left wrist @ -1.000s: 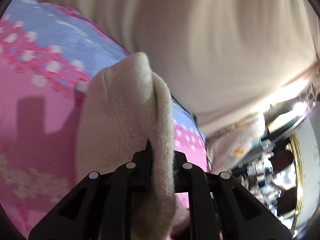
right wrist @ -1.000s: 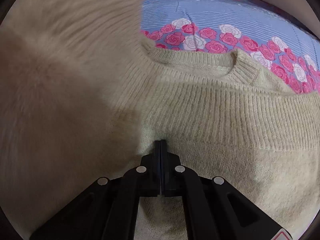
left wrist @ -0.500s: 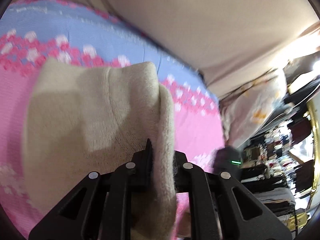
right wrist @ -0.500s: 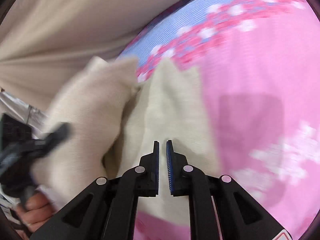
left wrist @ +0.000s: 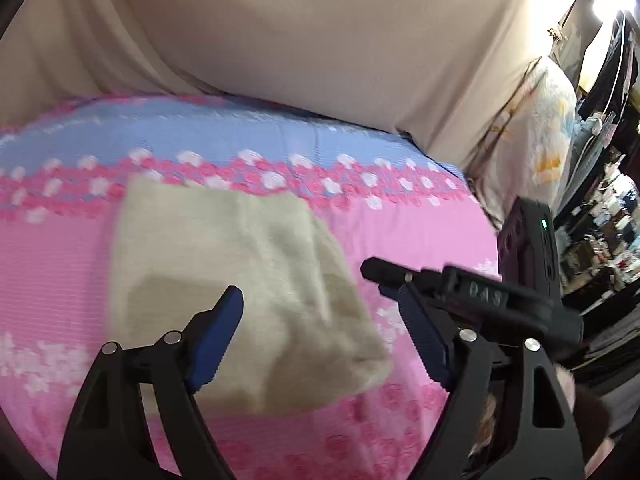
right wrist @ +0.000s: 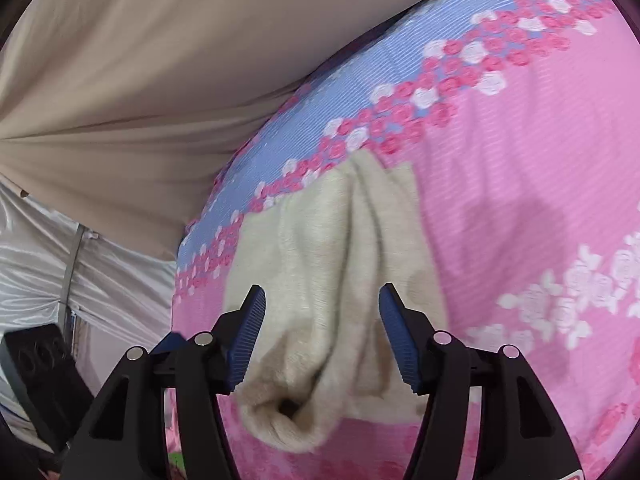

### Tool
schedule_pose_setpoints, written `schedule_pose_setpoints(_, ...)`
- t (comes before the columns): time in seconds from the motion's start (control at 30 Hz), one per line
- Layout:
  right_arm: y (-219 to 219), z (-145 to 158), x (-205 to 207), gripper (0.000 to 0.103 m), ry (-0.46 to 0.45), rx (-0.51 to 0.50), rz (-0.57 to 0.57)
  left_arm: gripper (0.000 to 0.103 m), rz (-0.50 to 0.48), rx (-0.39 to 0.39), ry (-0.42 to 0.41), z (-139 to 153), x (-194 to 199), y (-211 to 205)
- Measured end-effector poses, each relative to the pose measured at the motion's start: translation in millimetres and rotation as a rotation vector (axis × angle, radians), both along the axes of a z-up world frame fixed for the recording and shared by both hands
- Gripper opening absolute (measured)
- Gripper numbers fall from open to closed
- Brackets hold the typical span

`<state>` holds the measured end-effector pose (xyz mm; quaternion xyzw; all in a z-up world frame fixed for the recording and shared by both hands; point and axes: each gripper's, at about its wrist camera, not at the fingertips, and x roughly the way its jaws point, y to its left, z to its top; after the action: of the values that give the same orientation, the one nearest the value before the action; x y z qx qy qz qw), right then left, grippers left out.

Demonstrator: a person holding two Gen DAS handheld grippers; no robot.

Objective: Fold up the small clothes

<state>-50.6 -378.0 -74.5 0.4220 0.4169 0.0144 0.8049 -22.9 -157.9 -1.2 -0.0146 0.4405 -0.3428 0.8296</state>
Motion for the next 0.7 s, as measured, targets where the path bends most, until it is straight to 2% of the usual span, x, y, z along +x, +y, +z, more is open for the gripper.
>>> schedule_pose_setpoints(0.07, 10.2, -6.2, 13.9, 0.065, 0.05, -0.024, 0.025, 0.078, 0.038, 0.055, -0.008, -4.0, 1.3, 17.1)
schedule_pose_setpoints(0.13, 22.4, -17.7, 27.2, 0.066, 0.116, -0.056, 0.051, 0.078, 0.071, 0.074, 0.003, -8.6, 6.3, 32.1)
schedule_pose_setpoints(0.17, 29.6, -24.1, 34.0, 0.062, 0.135, -0.065, 0.07, 0.078, 0.098, 0.088, 0.012, -11.7, 8.8, 41.4)
schedule_pose_setpoints(0.23, 40.8, -28.6, 42.6, 0.014, 0.142, -0.075, 0.109, 0.078, 0.13, 0.101, 0.03, -14.2, 14.9, 48.4)
schedule_pose_setpoints(0.27, 44.6, -24.2, 45.1, 0.014, 0.132, -0.083, 0.116, 0.078, 0.145, 0.111, 0.039, -16.1, 17.2, 52.5)
schedule_pose_setpoints(0.4, 41.6, 33.2, 36.3, 0.013, -0.008, -0.155, 0.132, 0.078, 0.179, 0.155, 0.043, -21.4, 23.4, 58.3)
schedule_pose_setpoints(0.47, 29.5, 40.0, 30.9, 0.013, -0.01, -0.212, 0.121, 0.078, 0.178, 0.162, 0.044, -22.2, 26.1, 56.0)
schedule_pose_setpoints(0.5, 23.9, 33.7, 31.5, 0.013, 0.016, -0.244, 0.117, 0.078, 0.174, 0.168, 0.048, -24.7, 26.6, 56.3)
schedule_pose_setpoints(0.57, 13.9, -7.3, 38.5, 0.014, 0.138, -0.326, 0.136, 0.078, 0.173, 0.184, 0.065, -31.6, 27.8, 54.3)
schedule_pose_setpoints(0.6, 11.6, -28.2, 40.4, 0.016, 0.189, -0.334, 0.144, 0.078, 0.171, 0.19, 0.073, -34.6, 27.2, 53.3)
schedule_pose_setpoints(0.63, 8.9, -43.8, 38.6, 0.02, 0.195, -0.303, 0.143, 0.078, 0.17, 0.2, 0.081, -38.0, 26.7, 51.9)
schedule_pose_setpoints(0.7, 1.6, -34.6, 30.9, 0.022, 0.142, -0.23, 0.098, 0.078, 0.168, 0.232, 0.089, -44.6, 27.2, 48.4)
